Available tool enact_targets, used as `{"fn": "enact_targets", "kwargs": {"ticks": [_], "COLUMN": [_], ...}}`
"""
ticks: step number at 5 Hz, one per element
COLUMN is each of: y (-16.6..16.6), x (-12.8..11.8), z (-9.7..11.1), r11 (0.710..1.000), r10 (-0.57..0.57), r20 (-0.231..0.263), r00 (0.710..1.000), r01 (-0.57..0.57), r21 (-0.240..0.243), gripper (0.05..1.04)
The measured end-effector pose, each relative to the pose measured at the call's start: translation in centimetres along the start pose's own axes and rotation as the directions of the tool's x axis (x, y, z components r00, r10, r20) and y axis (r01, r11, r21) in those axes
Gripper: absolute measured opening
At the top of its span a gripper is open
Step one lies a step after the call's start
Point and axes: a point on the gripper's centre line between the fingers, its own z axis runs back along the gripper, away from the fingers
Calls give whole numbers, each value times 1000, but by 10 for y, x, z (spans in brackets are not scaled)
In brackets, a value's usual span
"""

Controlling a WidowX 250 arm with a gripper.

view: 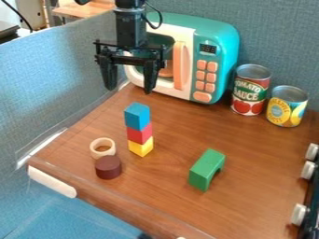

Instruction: Take the round block and put it on the blue square

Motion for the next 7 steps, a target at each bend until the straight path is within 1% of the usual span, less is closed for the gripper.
{"fn": "enact_targets", "kwargs": {"ticks": [1, 2, 3, 4, 5, 6, 7], "y": [0, 13, 38, 51, 53, 53, 53], "x": [-2, -38, -71, -101, -103, -83, -59], "z": [-13, -29, -19, -18, -31, -57, -60], "r11": [1000, 1000, 999, 999, 994, 987, 982], "r10": [2, 1, 14, -35, -110, -159, -191], "r20": [-32, -92, -61, -30, -7, -12, 13], "r00": [999, 996, 998, 999, 994, 987, 982], "r01": [-2, -3, -16, 35, 110, 159, 191], "r21": [-3, -30, -34, -22, -15, 9, 17], "gripper": [1000, 999, 1000, 1000, 1000, 999, 1000]}}
